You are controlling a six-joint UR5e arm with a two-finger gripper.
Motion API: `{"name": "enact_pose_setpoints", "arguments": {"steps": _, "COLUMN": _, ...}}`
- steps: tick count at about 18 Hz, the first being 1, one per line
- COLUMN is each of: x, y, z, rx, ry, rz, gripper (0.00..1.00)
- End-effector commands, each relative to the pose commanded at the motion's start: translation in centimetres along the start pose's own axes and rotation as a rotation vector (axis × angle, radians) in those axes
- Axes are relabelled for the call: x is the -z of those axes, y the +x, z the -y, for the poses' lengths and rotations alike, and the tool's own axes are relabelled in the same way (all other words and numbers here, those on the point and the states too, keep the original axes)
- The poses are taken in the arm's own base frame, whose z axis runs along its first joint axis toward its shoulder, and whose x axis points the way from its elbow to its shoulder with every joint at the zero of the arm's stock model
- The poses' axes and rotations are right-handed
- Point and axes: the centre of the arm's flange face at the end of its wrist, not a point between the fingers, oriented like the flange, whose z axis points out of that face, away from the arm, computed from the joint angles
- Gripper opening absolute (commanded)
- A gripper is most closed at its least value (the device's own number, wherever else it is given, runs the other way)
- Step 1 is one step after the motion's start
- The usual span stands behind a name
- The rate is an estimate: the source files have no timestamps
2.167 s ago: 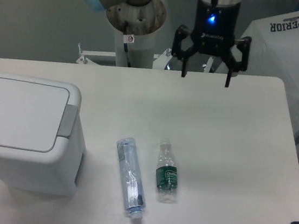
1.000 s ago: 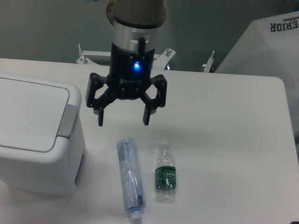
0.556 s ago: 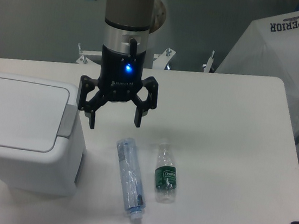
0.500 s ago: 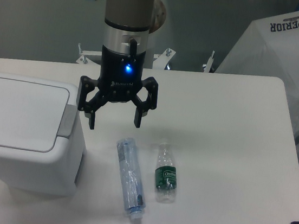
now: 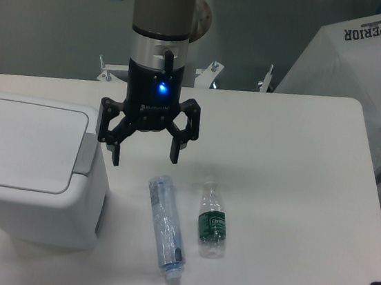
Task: Open the trash can
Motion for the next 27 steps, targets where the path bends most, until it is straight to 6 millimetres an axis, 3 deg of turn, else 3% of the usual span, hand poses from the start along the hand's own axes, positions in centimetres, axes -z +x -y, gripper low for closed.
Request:
{"name": "enact_pose_setpoints", "arguments": {"steps": 7, "x": -1.9, "y": 0.9, "z": -0.7, "rx": -0.006, "ry": -0.035, "rz": -0.008, "gripper": 1.00}}
{"name": "enact_pose_setpoints", "arguments": {"steps": 27, "x": -2.7, "y": 1.2, "z": -1.8, "rx": -0.013, "ry": -0.057, "rz": -0.010, "gripper": 1.00}}
